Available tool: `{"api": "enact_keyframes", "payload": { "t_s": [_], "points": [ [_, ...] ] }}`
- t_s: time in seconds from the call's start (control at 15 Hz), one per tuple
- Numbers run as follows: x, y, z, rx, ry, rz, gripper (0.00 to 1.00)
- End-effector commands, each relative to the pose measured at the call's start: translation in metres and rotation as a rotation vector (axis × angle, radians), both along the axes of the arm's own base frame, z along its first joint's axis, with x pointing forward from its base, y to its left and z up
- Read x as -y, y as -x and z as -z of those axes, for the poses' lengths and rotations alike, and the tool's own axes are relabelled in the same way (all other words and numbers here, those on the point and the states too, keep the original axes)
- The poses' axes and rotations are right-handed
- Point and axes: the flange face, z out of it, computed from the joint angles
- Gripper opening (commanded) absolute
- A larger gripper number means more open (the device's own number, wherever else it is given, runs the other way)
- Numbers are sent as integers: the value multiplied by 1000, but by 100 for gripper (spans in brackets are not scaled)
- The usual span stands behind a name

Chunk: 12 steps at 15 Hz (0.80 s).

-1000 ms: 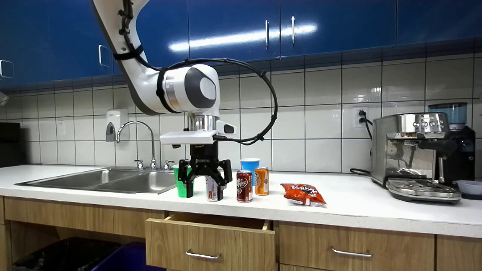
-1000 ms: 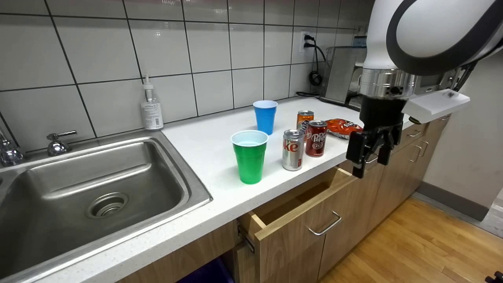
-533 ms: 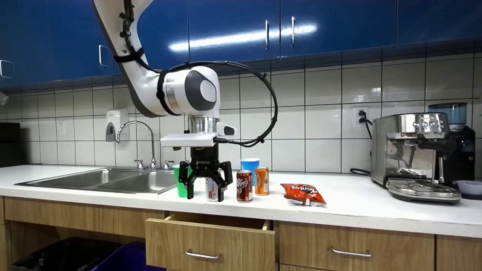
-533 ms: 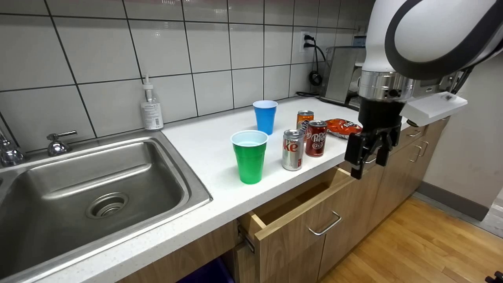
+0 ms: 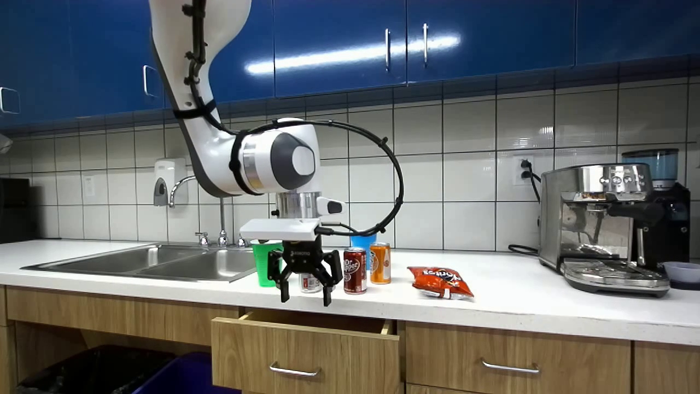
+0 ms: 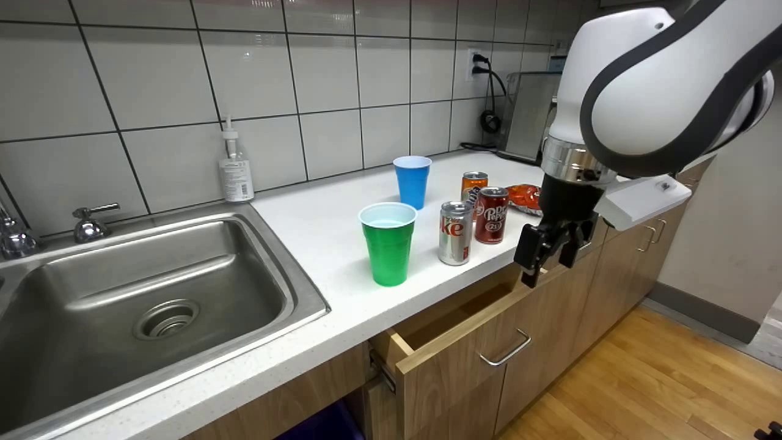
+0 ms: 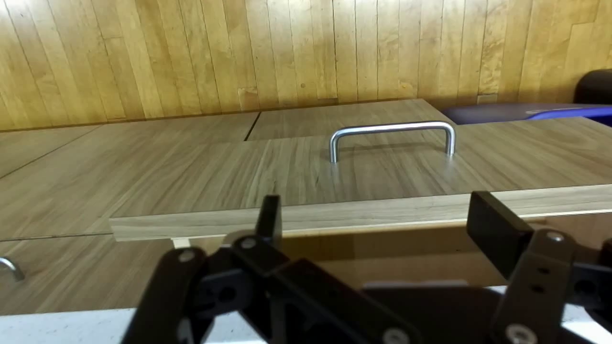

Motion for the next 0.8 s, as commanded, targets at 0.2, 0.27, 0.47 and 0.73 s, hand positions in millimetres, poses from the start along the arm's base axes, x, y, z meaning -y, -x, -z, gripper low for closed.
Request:
{"api": "enact_keyframes", "payload": {
  "t_s": [0.2, 0.27, 0.47, 0.73],
  "points": [
    [-3, -25, 24, 42, 40, -55, 100],
    [-3, -28, 26, 48, 52, -69, 100],
    [-6, -39, 33, 61, 66, -102, 100],
    [-10, -52, 42, 77, 62, -106, 100]
  ]
}}
